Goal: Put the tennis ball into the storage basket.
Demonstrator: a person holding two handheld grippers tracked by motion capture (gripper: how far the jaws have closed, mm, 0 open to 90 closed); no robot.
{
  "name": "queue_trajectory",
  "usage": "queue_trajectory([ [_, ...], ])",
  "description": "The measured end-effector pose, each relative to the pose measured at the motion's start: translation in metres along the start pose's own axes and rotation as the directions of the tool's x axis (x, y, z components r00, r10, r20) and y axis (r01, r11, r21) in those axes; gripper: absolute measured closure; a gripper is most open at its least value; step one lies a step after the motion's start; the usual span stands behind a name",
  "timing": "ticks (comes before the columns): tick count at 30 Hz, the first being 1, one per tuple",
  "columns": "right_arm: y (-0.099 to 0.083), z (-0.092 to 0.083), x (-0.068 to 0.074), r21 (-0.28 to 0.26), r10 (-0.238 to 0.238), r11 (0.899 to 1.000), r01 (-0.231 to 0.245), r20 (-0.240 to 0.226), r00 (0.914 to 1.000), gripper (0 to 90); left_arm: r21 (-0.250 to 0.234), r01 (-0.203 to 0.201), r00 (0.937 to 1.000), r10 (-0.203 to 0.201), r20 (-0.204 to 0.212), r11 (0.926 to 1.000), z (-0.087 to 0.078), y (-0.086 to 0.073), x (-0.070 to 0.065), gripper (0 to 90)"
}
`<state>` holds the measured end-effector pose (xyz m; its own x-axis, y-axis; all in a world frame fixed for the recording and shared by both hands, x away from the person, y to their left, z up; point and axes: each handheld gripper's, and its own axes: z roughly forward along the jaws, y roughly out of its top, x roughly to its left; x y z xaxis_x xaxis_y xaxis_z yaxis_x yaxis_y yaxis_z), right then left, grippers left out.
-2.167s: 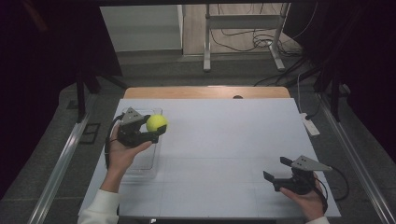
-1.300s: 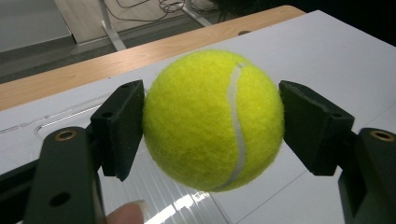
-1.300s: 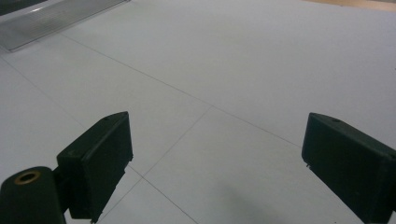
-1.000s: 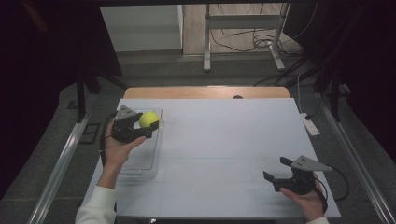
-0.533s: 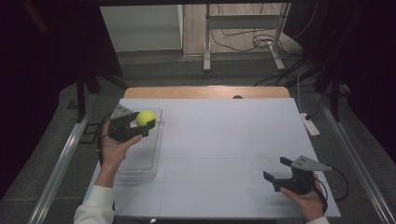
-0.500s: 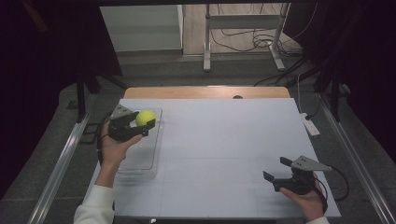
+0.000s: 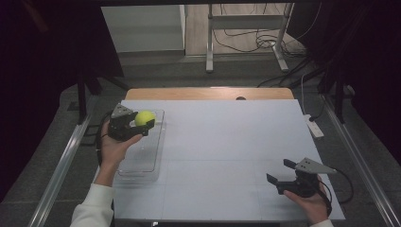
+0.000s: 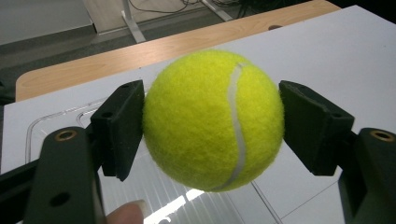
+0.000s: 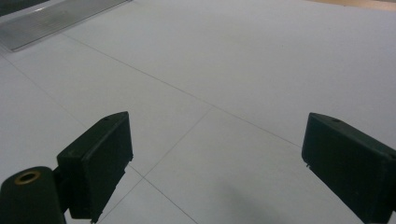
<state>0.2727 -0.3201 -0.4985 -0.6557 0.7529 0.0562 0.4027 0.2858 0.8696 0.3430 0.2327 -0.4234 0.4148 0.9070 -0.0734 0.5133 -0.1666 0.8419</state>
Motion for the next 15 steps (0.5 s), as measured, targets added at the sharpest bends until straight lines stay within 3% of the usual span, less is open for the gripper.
queue_trajectory([
  [15, 0.0, 0.001, 0.0, 0.003, 0.0, 1.0, 0.0, 0.0, 1.0, 9.0, 0.013, 0.036, 0.999, -0.036, -0.026, 0.9993, 0.005, 0.005, 0.013, 26.8],
])
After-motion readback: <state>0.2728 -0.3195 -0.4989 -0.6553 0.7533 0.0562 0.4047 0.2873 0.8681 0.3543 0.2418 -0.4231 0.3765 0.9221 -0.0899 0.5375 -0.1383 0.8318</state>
